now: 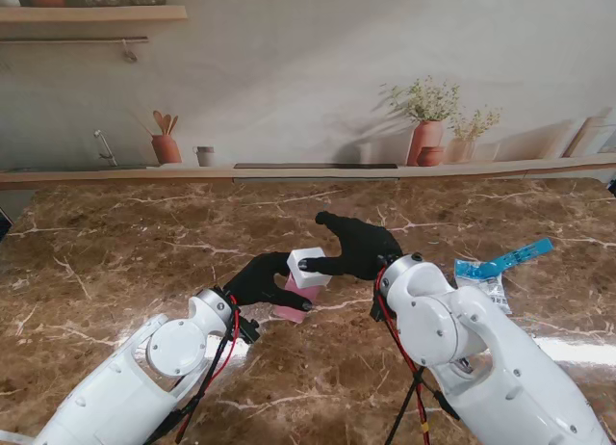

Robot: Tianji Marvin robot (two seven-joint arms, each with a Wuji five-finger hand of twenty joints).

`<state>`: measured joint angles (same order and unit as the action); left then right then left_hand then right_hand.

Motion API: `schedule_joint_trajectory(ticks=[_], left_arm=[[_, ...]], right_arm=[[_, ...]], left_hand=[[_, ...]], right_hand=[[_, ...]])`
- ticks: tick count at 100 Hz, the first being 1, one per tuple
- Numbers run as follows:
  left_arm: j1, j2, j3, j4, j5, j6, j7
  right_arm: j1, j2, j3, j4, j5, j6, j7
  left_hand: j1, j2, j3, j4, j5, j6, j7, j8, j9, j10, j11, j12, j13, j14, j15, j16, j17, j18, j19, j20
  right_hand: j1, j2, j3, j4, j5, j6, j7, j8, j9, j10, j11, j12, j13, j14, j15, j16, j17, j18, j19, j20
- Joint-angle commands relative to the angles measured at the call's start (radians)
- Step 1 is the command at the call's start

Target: Fill the seasoning bottle

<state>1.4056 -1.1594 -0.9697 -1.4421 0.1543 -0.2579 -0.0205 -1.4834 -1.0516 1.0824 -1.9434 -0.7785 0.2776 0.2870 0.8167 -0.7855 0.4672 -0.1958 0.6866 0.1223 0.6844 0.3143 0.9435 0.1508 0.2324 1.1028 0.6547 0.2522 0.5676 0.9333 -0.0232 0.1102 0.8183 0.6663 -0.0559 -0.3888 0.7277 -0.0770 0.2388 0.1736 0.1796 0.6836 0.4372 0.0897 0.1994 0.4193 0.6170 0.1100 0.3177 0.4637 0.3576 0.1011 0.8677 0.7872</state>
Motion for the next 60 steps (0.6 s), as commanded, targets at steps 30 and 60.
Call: schedule_joint_trajectory(ticks=[30,60], left_arm=[[-0.001,-0.002,0.006,-0.011,0.014,-0.009,0.003],[0.002,-0.003,0.005,-0.015,0.018,-0.010,0.010]], right_arm=[[0.087,0.012,-0.096,0.022,0.010,0.011,0.117],[0.085,0.025,-0.043,0.052,0.131,-0.269,0.155]], left_hand=[[0.131,0.360,0.159,0.018,0.177,-0.241,0.185,0.071,0.058,-0.108,0.137,0.053,-0.021,0.001,0.012,-0.001,-0.020,-0.029,-0.021,0.012],[0.131,0.362,0.159,0.018,0.173,-0.245,0.186,0.073,0.054,-0.109,0.136,0.054,-0.024,-0.001,0.010,-0.002,-0.021,-0.032,-0.024,0.012]], right_hand=[[0.016,-0.019,0.000,0.022,0.124,-0.076,0.182,0.152,0.156,-0.075,0.273,0.284,0.348,-0.124,0.474,0.287,0.295,-0.092,0.494,0.023],[0.636,-0.320,0.576,0.001,0.088,-0.065,0.081,0.133,-0.006,-0.104,0.194,0.160,0.008,-0.116,0.099,0.108,-0.032,-0.031,0.077,-0.080]])
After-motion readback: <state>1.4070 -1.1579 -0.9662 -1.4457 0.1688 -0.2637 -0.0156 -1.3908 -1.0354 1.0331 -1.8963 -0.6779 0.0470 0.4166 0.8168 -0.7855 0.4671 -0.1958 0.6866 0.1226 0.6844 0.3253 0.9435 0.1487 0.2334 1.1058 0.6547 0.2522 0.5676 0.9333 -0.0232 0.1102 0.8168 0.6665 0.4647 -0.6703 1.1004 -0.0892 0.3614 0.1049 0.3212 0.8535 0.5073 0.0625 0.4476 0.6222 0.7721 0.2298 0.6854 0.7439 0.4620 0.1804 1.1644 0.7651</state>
